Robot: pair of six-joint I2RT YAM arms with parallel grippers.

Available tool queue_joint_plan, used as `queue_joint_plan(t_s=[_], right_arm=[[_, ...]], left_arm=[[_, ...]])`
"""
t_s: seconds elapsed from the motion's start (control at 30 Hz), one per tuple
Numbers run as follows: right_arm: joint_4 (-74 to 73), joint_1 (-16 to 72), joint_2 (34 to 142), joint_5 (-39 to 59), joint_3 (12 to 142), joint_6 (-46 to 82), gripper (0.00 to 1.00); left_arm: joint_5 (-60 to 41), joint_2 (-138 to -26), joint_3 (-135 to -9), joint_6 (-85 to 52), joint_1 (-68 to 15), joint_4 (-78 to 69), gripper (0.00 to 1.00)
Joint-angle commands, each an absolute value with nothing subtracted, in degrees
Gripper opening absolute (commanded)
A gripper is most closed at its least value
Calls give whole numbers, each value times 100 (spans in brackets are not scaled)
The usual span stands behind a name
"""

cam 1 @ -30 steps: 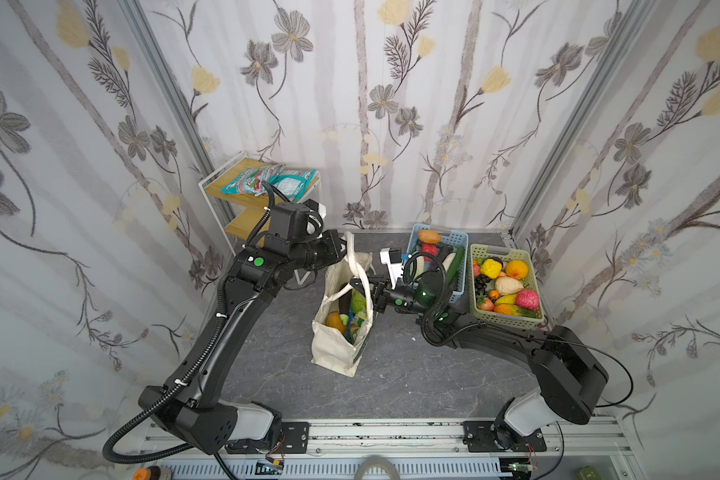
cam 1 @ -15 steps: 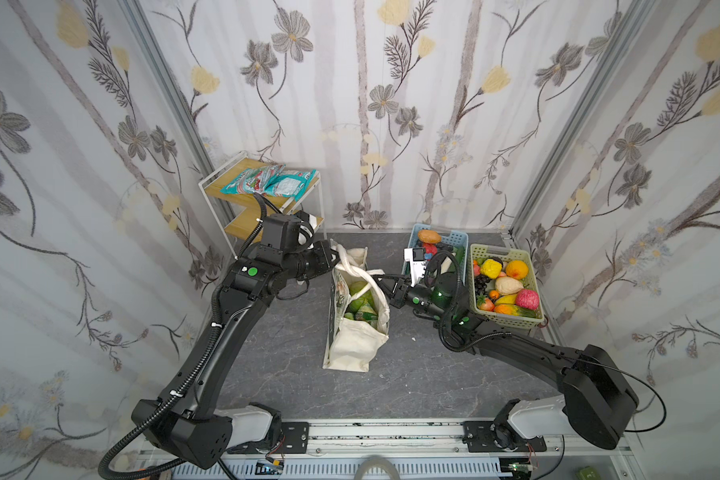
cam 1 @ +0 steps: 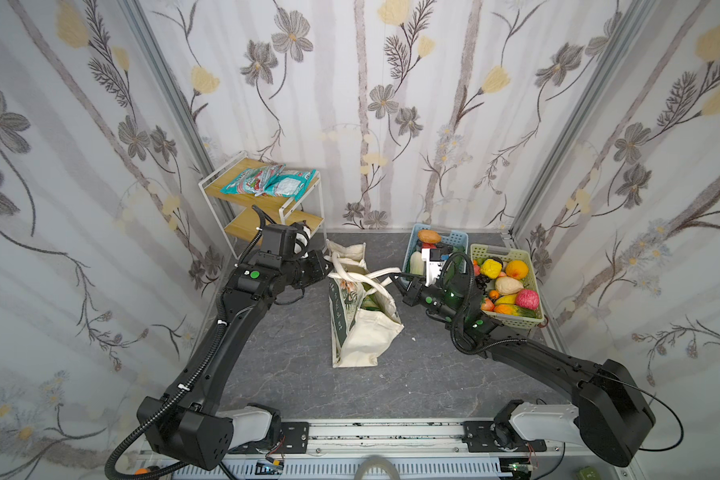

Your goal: Place the food into the grocery bag and tie it

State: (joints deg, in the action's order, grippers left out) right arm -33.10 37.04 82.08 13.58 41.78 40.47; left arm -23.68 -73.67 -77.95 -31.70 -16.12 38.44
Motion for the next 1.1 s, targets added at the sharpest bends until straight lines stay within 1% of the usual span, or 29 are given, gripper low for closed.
queue_joint_plan(t_s=[0.0, 0.27, 0.53, 1.07], right_arm=[[-3262, 3584, 8135, 785, 4085, 4140, 0], [-3120, 3360, 7968, 747, 3850, 4133, 0], [-3014, 3158, 7797, 736, 3655, 4105, 0], [-2764, 2970, 7726, 568, 3248, 4137, 0]], left_arm=[[-2127, -7374, -7685, -3030, -1486, 3837, 6], [-2127, -7379, -7377, -3035, -1189, 3762, 4], [-2104, -7368, -7072, -3092, -778, 3648, 0], [-1939, -7400, -6388, -3102, -250, 3407, 0]])
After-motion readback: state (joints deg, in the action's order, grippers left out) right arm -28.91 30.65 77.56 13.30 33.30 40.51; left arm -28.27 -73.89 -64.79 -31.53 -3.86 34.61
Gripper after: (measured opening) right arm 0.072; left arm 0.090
